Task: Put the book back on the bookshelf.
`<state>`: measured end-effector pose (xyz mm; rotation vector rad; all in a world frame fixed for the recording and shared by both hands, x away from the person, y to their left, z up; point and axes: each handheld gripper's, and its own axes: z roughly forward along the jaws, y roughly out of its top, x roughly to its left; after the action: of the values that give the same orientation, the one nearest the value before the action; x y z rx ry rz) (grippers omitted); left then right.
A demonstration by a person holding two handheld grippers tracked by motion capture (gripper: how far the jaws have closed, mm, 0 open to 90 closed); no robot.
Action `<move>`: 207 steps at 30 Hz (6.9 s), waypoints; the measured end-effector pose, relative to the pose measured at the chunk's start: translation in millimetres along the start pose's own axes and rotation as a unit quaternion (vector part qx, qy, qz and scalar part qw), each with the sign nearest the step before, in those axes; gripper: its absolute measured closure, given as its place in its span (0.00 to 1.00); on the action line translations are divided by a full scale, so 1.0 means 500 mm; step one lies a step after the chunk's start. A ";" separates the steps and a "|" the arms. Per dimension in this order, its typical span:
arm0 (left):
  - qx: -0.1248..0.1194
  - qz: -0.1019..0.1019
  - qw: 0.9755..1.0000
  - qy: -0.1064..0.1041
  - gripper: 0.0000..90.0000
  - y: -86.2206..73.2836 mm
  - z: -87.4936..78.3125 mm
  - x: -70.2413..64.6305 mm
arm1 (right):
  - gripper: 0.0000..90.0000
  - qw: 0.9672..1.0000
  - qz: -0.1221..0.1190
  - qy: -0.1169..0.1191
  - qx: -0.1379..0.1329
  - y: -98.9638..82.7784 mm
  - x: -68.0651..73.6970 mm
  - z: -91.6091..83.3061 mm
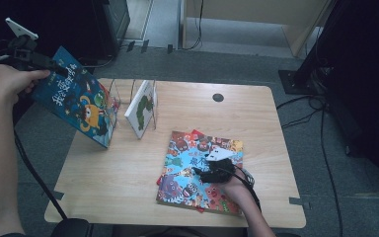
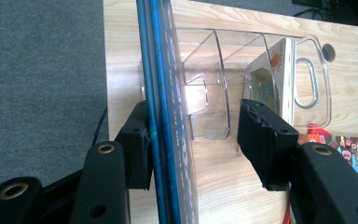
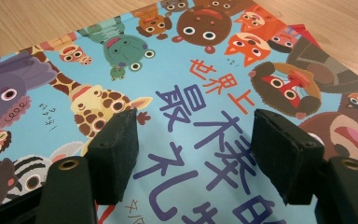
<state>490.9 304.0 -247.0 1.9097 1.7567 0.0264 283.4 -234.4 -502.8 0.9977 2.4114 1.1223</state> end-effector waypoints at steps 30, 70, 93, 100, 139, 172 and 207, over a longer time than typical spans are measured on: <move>-0.030 0.049 0.998 -0.013 0.54 -0.059 -0.094 -0.094 | 0.40 1.000 0.007 0.008 -0.001 -0.008 -0.025 -0.015; 0.011 0.129 0.990 -0.053 0.50 -0.241 0.148 -0.175 | 0.45 0.999 0.034 -0.009 -0.007 -0.012 -0.074 -0.018; 0.034 0.169 0.981 -0.095 0.51 -0.324 0.274 -0.228 | 0.45 0.999 0.025 -0.022 0.001 -0.020 -0.078 -0.029; 0.046 0.187 0.977 -0.097 0.53 -0.344 0.318 -0.249 | 0.46 0.999 0.027 -0.028 -0.001 -0.029 -0.080 -0.039; 0.052 0.267 0.952 -0.141 0.74 -0.381 0.465 -0.345 | 0.81 0.992 0.093 -0.090 -0.016 -0.105 -0.132 -0.128; 0.037 0.270 0.949 -0.160 0.80 -0.410 0.480 -0.353 | 1.00 0.984 0.134 -0.120 0.001 -0.124 -0.168 -0.142; 0.038 0.241 0.959 -0.146 0.84 -0.469 0.474 -0.322 | 1.00 0.981 0.135 -0.141 -0.002 -0.076 -0.182 -0.086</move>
<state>338.2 67.9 -487.9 2.2249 1.0882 -0.1398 307.9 -339.0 -505.6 1.4110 2.0950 0.9884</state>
